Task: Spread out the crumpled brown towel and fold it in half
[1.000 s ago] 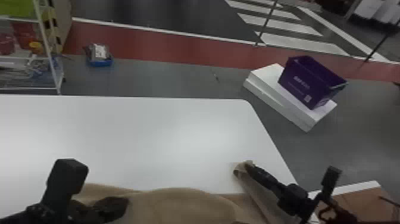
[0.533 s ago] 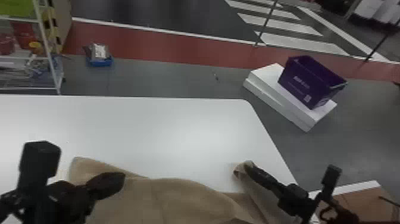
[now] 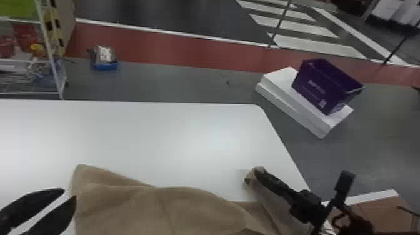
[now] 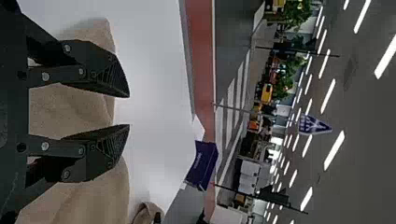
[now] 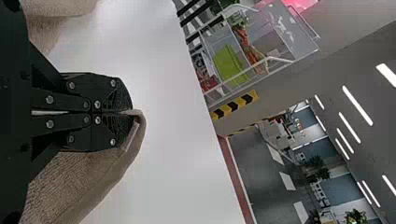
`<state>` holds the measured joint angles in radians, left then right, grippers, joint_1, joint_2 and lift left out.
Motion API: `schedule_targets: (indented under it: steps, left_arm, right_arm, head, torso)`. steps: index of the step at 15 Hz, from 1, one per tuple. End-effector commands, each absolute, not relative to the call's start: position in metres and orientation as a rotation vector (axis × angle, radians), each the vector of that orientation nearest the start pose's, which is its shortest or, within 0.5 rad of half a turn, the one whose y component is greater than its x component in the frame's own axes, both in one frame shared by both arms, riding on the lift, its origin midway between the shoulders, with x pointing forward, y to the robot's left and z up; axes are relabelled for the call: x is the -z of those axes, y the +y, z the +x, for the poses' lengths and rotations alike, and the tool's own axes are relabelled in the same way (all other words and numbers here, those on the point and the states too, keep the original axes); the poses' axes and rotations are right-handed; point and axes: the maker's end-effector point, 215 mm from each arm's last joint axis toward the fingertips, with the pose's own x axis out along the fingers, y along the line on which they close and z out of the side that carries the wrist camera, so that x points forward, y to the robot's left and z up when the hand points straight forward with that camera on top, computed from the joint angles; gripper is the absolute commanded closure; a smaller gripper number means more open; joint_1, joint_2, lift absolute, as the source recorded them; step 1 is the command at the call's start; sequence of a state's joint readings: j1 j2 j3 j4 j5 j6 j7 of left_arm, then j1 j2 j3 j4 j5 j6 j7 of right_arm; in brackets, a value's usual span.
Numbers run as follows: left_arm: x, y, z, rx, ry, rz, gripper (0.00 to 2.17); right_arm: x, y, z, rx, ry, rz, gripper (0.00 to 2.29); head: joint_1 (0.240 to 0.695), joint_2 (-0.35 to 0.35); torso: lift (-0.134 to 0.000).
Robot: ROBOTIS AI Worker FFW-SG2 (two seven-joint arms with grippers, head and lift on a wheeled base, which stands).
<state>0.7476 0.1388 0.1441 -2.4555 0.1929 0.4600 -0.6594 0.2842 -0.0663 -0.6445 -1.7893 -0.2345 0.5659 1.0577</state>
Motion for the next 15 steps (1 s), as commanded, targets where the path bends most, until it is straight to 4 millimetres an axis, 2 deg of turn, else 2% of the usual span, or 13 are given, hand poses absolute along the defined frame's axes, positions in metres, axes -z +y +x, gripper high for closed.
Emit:
schedule_targets:
  steps: [1, 3, 7, 8, 9, 11, 12, 15]
  left_arm:
    - [0.348, 0.148, 0.308, 0.675, 0.293, -0.072, 0.77]
    - [0.372, 0.145, 0.291, 0.693, 0.353, -0.058, 0.78]
    - [0.397, 0.156, 0.255, 0.715, 0.43, -0.032, 0.77]
    - [0.399, 0.158, 0.246, 0.729, 0.446, -0.041, 0.74]
    - [0.396, 0.159, 0.236, 0.746, 0.455, -0.073, 0.59]
    - [0.401, 0.163, 0.225, 0.737, 0.484, -0.084, 0.56]
    - [0.407, 0.16, 0.222, 0.733, 0.501, -0.074, 0.44]
    - [0.406, 0.139, 0.219, 0.752, 0.508, -0.037, 0.44]
  right_arm:
    - [0.428, -0.366, 0.395, -0.445, 0.357, 0.42, 2.25]
    - [0.429, -0.373, 0.39, -0.44, 0.355, 0.429, 2.25]
    - [0.428, -0.4, 0.376, -0.415, 0.338, 0.425, 2.25]
    - [0.429, -0.404, 0.376, -0.412, 0.341, 0.422, 2.25]
    - [0.43, -0.406, 0.377, -0.412, 0.343, 0.419, 2.25]
    - [0.431, -0.407, 0.38, -0.413, 0.336, 0.413, 2.25]
    - [0.435, -0.407, 0.381, -0.416, 0.337, 0.412, 2.25]
    - [0.437, -0.405, 0.385, -0.421, 0.331, 0.41, 2.25]
  head:
    - [0.695, -0.342]
    - [0.695, -0.34]
    - [0.695, -0.35]
    - [0.695, -0.35]
    - [0.695, -0.35]
    - [0.695, -0.35]
    - [0.695, -0.35]
    - [0.695, -0.35]
  torso:
    - [-0.124]
    - [-0.124]
    - [-0.124]
    - [-0.124]
    - [-0.124]
    - [-0.124]
    - [-0.124]
    - [-0.124]
